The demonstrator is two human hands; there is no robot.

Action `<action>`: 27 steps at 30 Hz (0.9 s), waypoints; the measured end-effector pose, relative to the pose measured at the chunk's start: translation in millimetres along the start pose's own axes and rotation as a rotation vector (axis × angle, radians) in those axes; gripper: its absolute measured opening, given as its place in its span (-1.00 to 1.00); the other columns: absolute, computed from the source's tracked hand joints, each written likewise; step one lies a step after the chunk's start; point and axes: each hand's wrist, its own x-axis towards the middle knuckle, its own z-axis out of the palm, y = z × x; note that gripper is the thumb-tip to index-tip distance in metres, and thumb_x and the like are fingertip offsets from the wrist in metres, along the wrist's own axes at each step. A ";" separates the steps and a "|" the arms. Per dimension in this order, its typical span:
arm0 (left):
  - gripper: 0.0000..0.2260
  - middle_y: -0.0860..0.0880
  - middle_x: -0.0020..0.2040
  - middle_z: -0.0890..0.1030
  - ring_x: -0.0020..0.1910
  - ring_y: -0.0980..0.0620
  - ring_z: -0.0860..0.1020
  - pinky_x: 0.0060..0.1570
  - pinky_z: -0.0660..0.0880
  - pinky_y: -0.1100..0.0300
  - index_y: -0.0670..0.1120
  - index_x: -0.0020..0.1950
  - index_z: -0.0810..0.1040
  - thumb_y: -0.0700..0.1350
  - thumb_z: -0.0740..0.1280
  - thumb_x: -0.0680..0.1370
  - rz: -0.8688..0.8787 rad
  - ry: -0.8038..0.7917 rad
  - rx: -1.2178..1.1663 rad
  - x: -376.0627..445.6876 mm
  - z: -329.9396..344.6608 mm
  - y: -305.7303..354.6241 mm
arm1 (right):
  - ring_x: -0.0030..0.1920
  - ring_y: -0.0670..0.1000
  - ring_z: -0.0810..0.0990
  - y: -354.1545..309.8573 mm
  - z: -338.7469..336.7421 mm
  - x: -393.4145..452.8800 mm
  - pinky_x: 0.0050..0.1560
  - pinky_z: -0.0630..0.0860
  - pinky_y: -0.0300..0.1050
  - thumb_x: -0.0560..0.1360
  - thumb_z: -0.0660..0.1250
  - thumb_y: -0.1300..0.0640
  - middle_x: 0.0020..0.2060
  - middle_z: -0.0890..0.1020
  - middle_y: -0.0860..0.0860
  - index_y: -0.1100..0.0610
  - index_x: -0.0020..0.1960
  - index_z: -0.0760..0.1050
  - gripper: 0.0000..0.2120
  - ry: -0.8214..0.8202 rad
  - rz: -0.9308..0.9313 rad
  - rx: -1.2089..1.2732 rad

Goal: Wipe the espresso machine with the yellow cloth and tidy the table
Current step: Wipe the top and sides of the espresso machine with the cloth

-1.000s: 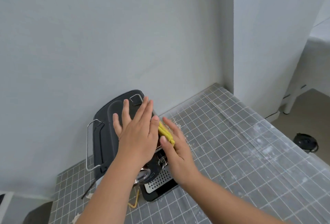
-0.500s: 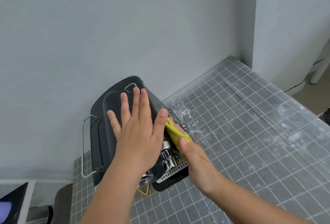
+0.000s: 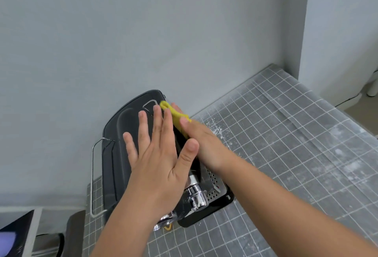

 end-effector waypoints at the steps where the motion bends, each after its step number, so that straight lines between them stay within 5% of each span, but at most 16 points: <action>1: -0.11 0.22 0.54 -0.38 0.44 0.23 -0.52 0.43 -0.50 -0.02 0.09 0.57 -0.32 0.52 -0.46 0.33 0.001 -0.004 0.009 0.1 0.0 -0.2 | 0.49 -0.25 0.08 -2.9 -1.8 13.5 0.51 -0.04 -0.23 0.65 -0.01 0.01 0.51 0.20 -0.15 0.04 0.50 0.25 -0.56 -0.009 0.002 -0.010; 6: -0.12 0.25 0.52 -0.42 0.42 0.24 -0.54 0.45 -0.47 -0.03 0.11 0.56 -0.34 0.52 -0.47 0.32 -0.015 -0.014 0.012 -2.2 -0.7 0.3 | 0.52 -0.18 0.04 38.0 -20.7 39.9 0.54 -0.04 0.01 0.63 -0.08 -0.09 0.53 0.14 -0.12 -0.07 0.53 0.15 -0.53 0.049 0.102 -0.184; 13: -0.11 0.27 0.52 -0.41 0.43 0.26 -0.52 0.46 -0.45 -0.01 0.15 0.55 -0.32 0.54 -0.47 0.30 -0.019 -0.008 -0.018 1.8 0.7 -0.3 | 0.53 -0.16 -0.05 44.1 -14.9 26.1 0.54 -0.13 -0.01 0.63 -0.09 -0.15 0.52 0.10 -0.22 -0.19 0.51 0.12 -0.56 0.051 0.039 -0.227; 21: -0.12 0.26 0.53 -0.38 0.44 0.26 -0.50 0.45 -0.45 0.04 0.14 0.56 -0.30 0.54 -0.44 0.32 -0.013 -0.005 -0.025 0.4 1.9 -1.5 | 0.55 -0.02 -0.11 79.7 -29.4 15.2 0.52 -0.15 0.16 0.58 -0.15 -0.29 0.54 0.00 -0.17 -0.43 0.42 0.02 -0.59 0.086 0.196 -0.276; 27: -0.14 0.28 0.52 -0.39 0.45 0.26 -0.49 0.45 -0.44 0.04 0.16 0.55 -0.30 0.54 -0.44 0.32 -0.014 0.003 -0.035 1.9 2.6 -2.5 | 0.53 -0.16 -0.06 76.4 -24.8 20.7 0.53 -0.11 0.11 0.54 -0.16 -0.35 0.53 0.07 -0.22 -0.44 0.42 0.06 -0.55 0.070 0.089 -0.271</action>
